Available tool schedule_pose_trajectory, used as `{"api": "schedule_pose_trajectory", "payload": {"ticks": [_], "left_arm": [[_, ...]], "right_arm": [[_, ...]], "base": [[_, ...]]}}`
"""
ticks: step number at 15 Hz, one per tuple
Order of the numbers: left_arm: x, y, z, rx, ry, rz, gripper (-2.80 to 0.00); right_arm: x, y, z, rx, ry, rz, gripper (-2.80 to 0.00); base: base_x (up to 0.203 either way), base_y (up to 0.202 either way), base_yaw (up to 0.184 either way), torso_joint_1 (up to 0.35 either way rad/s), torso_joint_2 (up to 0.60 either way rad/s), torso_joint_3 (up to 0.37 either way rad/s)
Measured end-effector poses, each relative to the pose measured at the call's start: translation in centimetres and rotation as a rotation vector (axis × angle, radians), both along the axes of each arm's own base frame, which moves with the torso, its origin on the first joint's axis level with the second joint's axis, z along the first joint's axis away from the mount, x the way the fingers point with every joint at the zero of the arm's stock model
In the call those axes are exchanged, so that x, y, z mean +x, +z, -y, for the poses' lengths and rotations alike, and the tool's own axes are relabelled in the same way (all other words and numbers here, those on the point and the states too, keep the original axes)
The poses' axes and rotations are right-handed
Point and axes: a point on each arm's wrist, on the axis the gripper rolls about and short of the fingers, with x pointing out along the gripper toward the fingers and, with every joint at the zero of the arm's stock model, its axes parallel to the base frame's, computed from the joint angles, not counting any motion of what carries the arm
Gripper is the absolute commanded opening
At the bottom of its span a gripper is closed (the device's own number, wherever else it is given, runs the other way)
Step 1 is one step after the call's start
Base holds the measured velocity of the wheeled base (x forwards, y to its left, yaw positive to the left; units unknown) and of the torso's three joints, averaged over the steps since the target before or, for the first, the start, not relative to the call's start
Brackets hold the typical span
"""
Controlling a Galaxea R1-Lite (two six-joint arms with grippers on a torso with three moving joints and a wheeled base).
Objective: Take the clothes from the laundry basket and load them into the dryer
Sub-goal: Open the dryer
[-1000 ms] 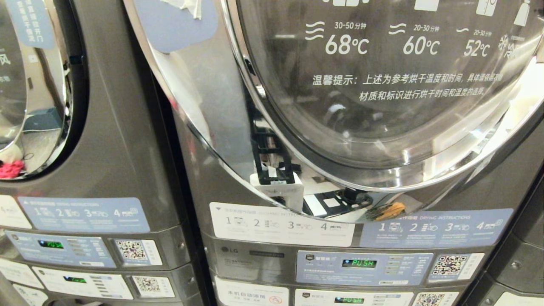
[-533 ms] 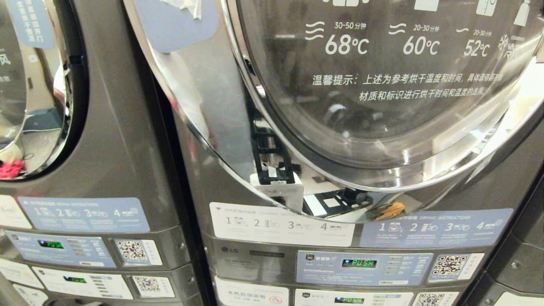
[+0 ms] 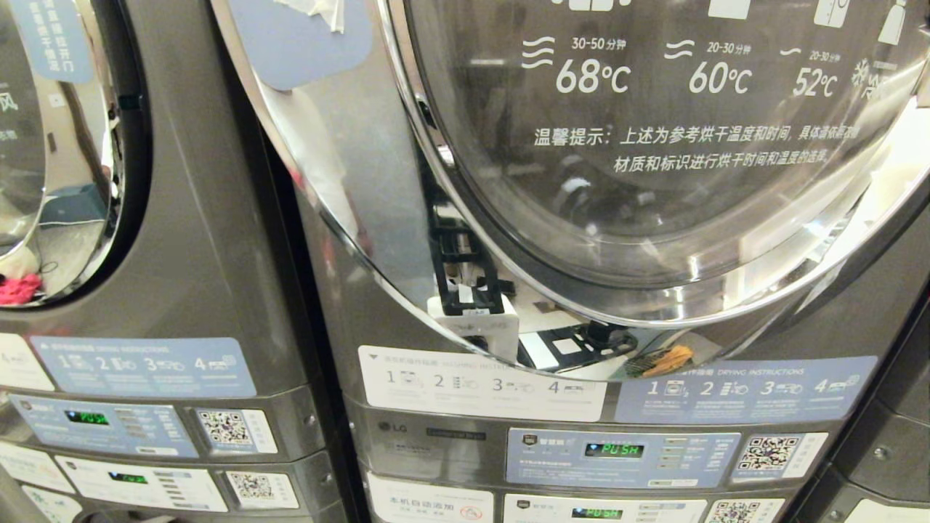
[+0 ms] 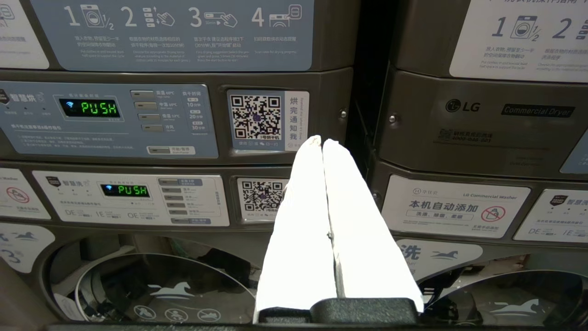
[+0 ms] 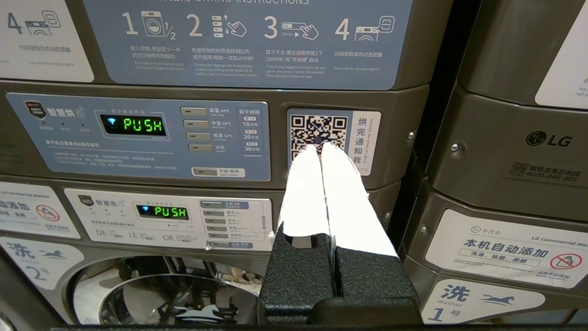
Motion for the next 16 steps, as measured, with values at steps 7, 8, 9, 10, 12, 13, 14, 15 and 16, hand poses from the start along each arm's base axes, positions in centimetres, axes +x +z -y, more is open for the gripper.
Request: {"api": "schedule_pose_trajectory", "payload": {"ticks": [7,8,9,10,12,13,14,15,16], "left_arm": [[-0.01,0.04,0.00,0.015,0.000,0.001,-2.80],[-0.01,0.03,0.00,0.015,0.000,0.001,-2.80],[-0.01,0.03,0.00,0.016,0.000,0.000,-2.80],[-0.01,0.03,0.00,0.019,0.000,0.000,-2.80],[-0.01,0.01,0.01,0.047,-0.003,-0.001,-2.80],[-0.01,0.00,0.01,0.062,-0.005,-0.003,-2.80],[-0.01,0.00,0.01,0.069,-0.006,-0.003,-2.80],[-0.01,0.00,0.01,0.070,-0.007,-0.003,-2.80],[-0.01,0.00,0.02,0.070,-0.007,-0.003,-2.80]], "right_arm": [[0.00,0.00,0.00,0.000,0.000,0.000,-2.80],[0.00,0.00,0.00,0.000,0.000,0.000,-2.80],[0.00,0.00,0.00,0.001,0.000,0.000,-2.80],[0.00,0.00,0.00,0.001,0.000,0.000,-2.80],[0.00,0.00,0.00,0.001,0.000,0.000,-2.80],[0.00,0.00,0.00,0.001,0.000,0.000,-2.80],[0.00,0.00,0.00,0.000,0.000,0.000,-2.80],[0.00,0.00,0.00,0.000,0.000,0.000,-2.80],[0.00,0.00,0.00,0.000,0.000,0.000,-2.80]], "base": [[0.000,0.000,0.000,0.000,0.00,0.000],[0.000,0.000,0.000,0.000,0.00,0.000],[0.000,0.000,0.000,0.000,0.00,0.000],[0.000,0.000,0.000,0.000,0.00,0.000],[0.000,0.000,0.000,0.000,0.00,0.000],[0.000,0.000,0.000,0.000,0.00,0.000],[0.000,0.000,0.000,0.000,0.00,0.000],[0.000,0.000,0.000,0.000,0.00,0.000],[0.000,0.000,0.000,0.000,0.00,0.000]]}}
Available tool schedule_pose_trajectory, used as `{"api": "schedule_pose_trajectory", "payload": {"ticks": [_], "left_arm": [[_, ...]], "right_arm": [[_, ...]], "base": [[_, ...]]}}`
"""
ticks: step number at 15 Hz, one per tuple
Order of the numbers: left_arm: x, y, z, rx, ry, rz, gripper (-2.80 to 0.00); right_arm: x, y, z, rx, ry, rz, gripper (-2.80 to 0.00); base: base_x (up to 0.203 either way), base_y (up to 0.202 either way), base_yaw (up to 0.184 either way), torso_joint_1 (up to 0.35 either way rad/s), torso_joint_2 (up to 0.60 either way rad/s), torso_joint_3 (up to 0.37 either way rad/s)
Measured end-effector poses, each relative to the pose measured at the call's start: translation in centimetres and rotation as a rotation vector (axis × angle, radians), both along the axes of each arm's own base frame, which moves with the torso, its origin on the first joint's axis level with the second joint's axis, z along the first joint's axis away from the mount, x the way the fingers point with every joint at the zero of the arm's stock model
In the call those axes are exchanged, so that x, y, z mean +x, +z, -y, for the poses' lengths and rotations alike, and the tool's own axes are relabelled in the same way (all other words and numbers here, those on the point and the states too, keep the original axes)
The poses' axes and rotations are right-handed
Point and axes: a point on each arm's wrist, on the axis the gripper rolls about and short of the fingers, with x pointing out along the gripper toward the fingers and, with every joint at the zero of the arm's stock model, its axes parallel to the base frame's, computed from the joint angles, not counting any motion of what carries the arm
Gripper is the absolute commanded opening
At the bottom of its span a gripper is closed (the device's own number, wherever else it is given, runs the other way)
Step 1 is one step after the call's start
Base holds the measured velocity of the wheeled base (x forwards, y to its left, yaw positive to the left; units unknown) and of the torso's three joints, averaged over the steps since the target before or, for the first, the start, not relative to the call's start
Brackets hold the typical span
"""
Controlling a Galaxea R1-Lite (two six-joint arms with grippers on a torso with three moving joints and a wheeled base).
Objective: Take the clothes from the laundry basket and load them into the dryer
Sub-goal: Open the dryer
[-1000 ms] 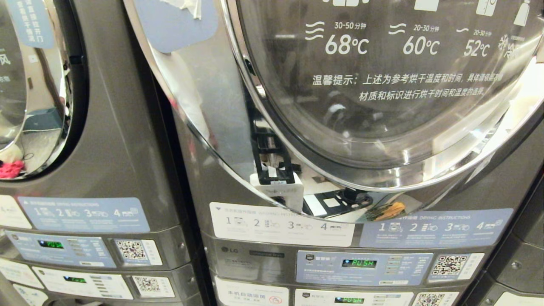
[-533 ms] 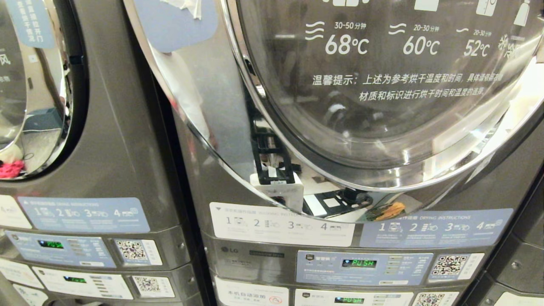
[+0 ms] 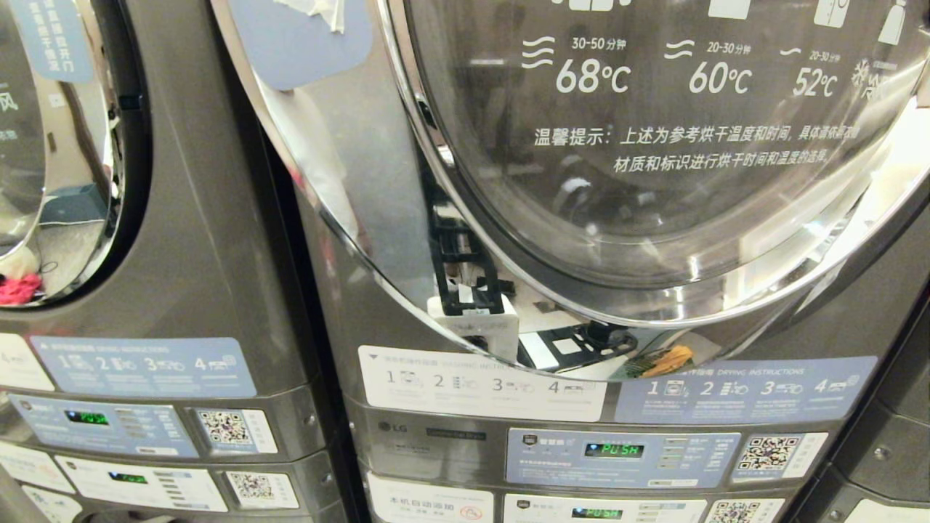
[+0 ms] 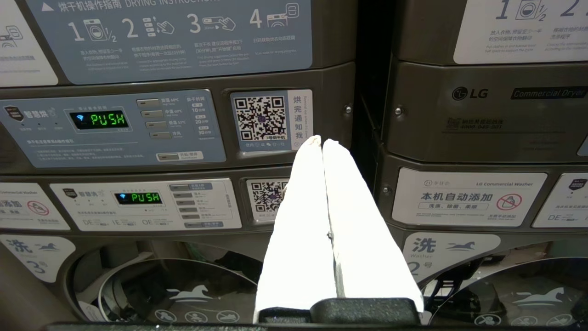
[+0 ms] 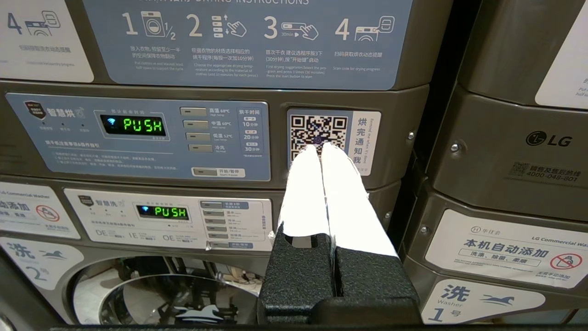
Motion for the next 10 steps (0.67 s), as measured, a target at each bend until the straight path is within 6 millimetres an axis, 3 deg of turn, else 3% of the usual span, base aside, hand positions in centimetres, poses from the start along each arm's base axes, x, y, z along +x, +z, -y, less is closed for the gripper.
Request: {"api": "schedule_pose_trajectory", "payload": {"ticks": [3,10], "left_arm": [[0.00,0.00,0.00,0.000,0.000,0.000,-2.80],[0.00,0.00,0.00,-0.002,0.001,0.000,-2.80]], "right_arm": [[0.00,0.00,0.00,0.000,0.000,0.000,-2.80],[0.00,0.00,0.00,0.000,0.000,0.000,-2.80]], "base": [[0.001,-0.051,-0.002,0.003,0.00,0.002],[0.000,-0.191,0.001,0.002,0.00,0.002]]}}
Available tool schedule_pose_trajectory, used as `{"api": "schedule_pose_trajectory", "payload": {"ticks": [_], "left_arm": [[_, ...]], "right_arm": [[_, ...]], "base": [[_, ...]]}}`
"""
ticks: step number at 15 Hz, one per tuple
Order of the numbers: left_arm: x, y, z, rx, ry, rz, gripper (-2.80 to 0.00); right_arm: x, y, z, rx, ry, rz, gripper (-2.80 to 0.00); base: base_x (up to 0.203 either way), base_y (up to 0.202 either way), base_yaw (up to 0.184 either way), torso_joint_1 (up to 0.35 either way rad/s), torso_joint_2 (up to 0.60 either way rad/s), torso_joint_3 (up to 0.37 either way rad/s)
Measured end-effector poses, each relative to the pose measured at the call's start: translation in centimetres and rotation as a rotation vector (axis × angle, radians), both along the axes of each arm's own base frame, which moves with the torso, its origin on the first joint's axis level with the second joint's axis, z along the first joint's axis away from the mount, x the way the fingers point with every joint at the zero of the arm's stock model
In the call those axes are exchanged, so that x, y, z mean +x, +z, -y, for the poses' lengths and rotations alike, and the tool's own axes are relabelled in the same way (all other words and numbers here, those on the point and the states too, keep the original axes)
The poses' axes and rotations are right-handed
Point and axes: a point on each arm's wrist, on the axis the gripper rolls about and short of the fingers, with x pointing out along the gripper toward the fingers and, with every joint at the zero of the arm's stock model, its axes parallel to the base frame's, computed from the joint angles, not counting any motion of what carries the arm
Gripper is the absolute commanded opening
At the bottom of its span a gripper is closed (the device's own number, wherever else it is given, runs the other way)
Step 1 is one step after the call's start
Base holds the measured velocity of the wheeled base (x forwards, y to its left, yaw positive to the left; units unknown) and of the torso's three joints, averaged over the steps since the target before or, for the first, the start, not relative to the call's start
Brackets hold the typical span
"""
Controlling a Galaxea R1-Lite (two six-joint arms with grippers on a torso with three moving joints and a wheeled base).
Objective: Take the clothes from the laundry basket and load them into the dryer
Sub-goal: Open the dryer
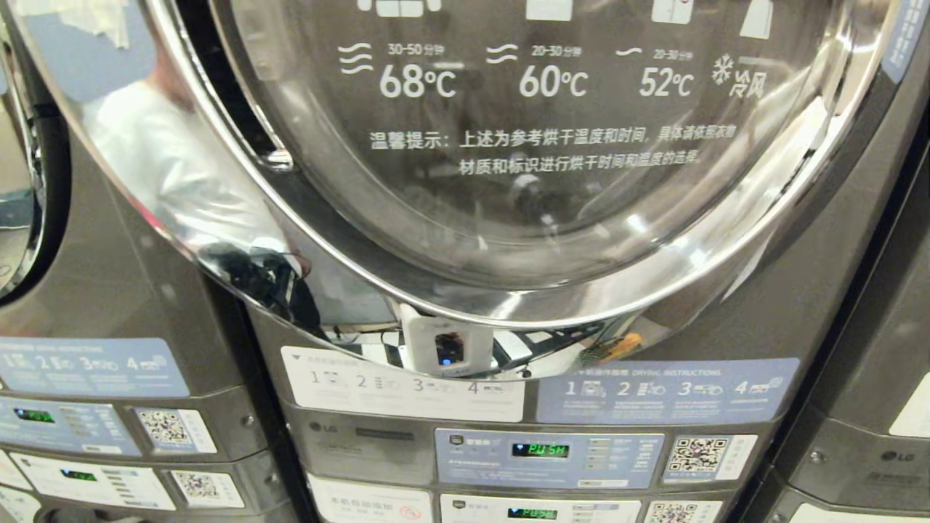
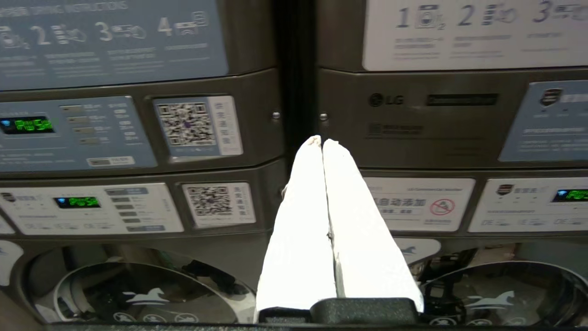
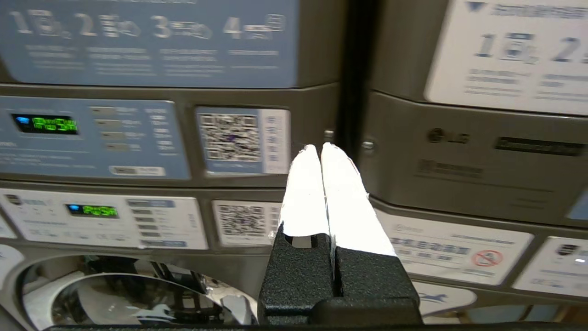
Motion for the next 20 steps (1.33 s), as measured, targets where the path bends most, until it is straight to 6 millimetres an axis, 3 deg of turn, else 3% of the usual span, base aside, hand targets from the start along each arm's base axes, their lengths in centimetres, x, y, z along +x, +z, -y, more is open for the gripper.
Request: {"api": "schedule_pose_trajectory", "payload": {"ticks": [12,17,20], "left_arm": [[0.01,-0.02,0.00,-0.009,0.002,0.000,-2.80],[0.01,-0.01,-0.01,-0.020,0.006,0.002,-2.80],[0.01,0.00,-0.01,-0.045,0.006,0.002,-2.80]], "right_arm": [[0.00,0.00,0.00,0.001,0.000,0.000,-2.80],[0.00,-0.01,0.05,0.019,-0.021,-0.001,-2.80],[0.00,-0.01,0.05,0.019,-0.022,-0.001,-2.80]], "base": [[0.000,-0.190,0.001,0.003,0.00,0.002],[0.000,-0.014,-0.001,0.000,0.00,0.001],[-0.145,0.000,-0.003,0.009,0.01,0.004]]}}
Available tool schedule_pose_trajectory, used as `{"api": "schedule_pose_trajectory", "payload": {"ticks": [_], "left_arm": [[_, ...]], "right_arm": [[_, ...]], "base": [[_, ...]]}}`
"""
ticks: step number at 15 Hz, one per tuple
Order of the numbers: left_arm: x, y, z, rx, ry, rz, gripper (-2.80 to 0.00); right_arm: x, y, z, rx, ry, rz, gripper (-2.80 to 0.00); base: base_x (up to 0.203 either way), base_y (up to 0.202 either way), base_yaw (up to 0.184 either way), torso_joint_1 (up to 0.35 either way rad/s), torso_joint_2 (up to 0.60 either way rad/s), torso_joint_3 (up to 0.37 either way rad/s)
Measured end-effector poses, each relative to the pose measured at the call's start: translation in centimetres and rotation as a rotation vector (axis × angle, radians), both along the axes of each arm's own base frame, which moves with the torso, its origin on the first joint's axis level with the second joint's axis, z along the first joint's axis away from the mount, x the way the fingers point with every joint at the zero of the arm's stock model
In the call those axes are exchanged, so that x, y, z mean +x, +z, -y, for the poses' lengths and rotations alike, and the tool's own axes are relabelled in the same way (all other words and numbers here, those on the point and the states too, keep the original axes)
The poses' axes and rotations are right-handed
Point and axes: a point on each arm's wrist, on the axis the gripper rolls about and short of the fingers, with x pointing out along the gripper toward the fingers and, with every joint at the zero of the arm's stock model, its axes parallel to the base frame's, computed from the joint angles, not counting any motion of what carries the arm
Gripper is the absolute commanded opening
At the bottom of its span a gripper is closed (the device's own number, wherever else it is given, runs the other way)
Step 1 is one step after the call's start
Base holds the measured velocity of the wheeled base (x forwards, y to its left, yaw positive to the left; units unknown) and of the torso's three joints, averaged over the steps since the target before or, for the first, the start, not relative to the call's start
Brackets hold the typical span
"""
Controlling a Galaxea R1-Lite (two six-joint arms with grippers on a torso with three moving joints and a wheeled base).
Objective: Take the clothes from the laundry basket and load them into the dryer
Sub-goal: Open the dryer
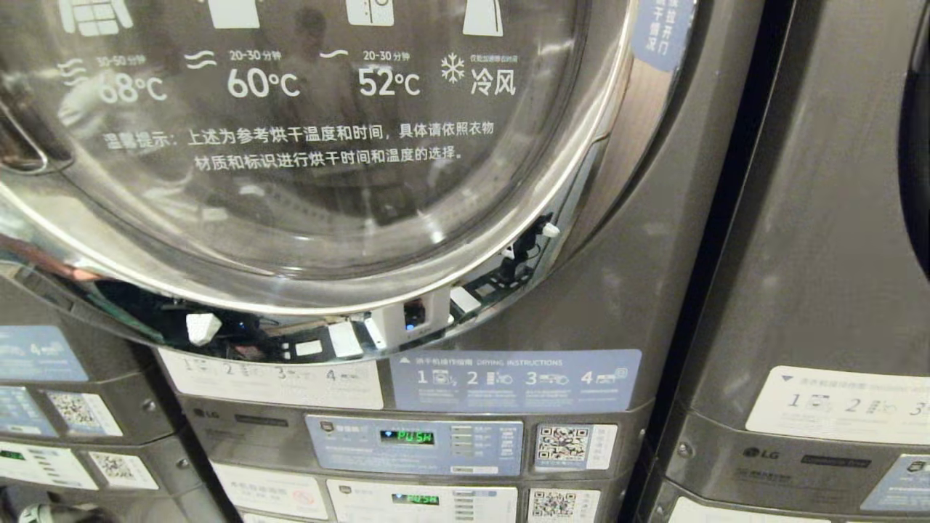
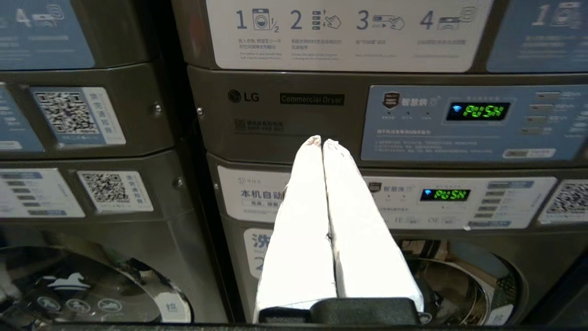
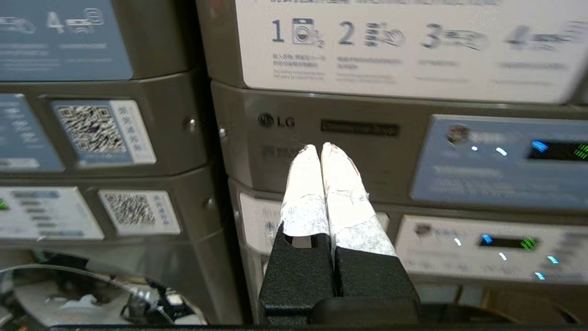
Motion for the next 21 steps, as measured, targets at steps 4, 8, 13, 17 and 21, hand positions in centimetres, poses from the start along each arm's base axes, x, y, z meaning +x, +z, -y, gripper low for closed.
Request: {"api": "schedule_pose_trajectory", "payload": {"ticks": [4,8,13,17,21], "left_arm": [[0.00,0.00,0.00,0.000,0.000,0.000,-2.80],[0.00,0.00,0.00,0.000,0.001,0.000,-2.80],[0.00,0.00,0.00,0.000,0.000,0.000,-2.80],[0.00,0.00,0.00,0.000,0.000,0.000,-2.80],[-0.02,0.16,0.03,0.015,-0.014,0.012,-2.80]], "right_arm": [[0.00,0.00,0.00,0.000,0.000,0.000,-2.80],[0.00,0.01,0.00,0.000,0.000,0.001,-2.80],[0.00,0.01,0.00,0.000,0.000,0.001,-2.80],[0.00,0.00,0.00,0.001,0.000,0.000,-2.80],[0.00,0.01,0.00,0.002,0.000,0.001,-2.80]], "base": [[-0.197,0.000,0.001,-0.006,0.00,0.005],[-0.194,0.000,0.001,0.002,0.00,0.005],[-0.194,0.000,0.002,0.003,0.00,0.001],[-0.049,0.000,0.000,0.001,0.00,0.002],[0.000,0.000,0.000,0.000,0.00,0.000]]}}
